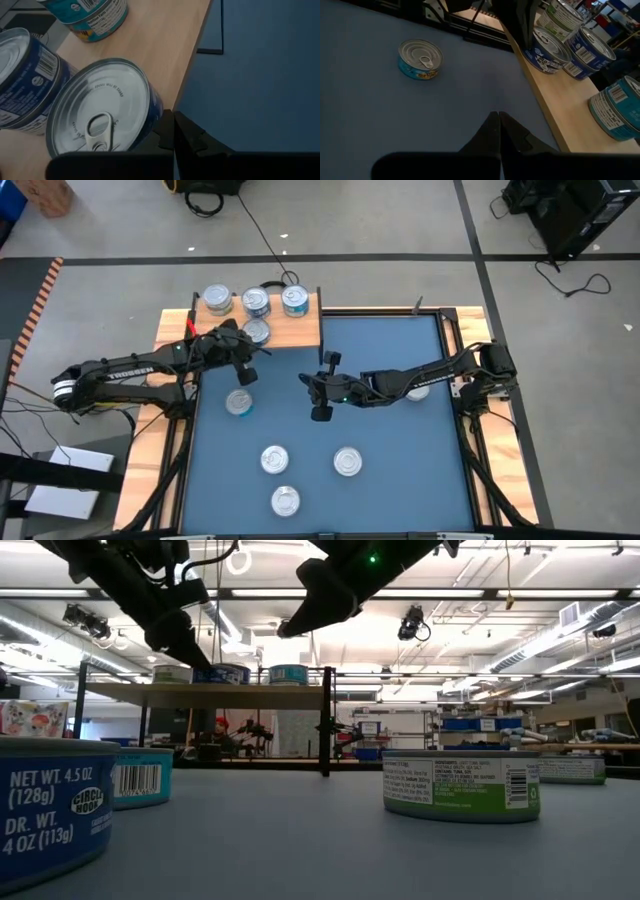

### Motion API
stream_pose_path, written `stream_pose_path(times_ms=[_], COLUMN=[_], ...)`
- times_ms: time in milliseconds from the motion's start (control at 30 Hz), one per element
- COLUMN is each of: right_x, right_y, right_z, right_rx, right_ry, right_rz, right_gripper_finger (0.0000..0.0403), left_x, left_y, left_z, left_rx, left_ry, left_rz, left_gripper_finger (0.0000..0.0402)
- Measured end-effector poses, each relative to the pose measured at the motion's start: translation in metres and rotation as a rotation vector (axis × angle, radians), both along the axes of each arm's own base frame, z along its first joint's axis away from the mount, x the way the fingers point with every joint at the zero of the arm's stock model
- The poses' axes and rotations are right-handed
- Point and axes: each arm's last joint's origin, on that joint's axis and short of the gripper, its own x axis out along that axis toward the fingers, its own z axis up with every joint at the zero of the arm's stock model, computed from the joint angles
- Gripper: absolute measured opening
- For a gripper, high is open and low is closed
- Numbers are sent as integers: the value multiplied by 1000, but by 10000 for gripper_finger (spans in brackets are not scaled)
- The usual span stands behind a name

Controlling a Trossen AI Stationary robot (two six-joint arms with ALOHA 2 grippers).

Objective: Stack canned seafood by type on shelf
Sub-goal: Put the blue tuna can on the shelf aligned with the other blue tuna cans, then put the yellow blue tuna can on the shelf aligned with the other yellow blue tuna cans

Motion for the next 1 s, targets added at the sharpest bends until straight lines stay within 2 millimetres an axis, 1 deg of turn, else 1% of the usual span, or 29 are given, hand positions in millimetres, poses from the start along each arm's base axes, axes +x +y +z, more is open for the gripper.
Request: stream_pose_path(times_ms=[600, 800, 1000], right_x=[0, 0, -3], right_y=[2, 7, 15], right_z=[1, 0, -4], right_rx=[-2, -4, 35], right_ry=[-8, -1, 45], right_rz=[7, 22, 60], right_gripper_finger=[1, 1, 1], left_x=[0, 3, 8], left_y=[0, -11, -30], left_z=[0, 0, -1], left_rx=[31, 20, -13], left_ry=[4, 6, -16], left_rz=[55, -1, -77], left_gripper_finger=[2, 2, 2])
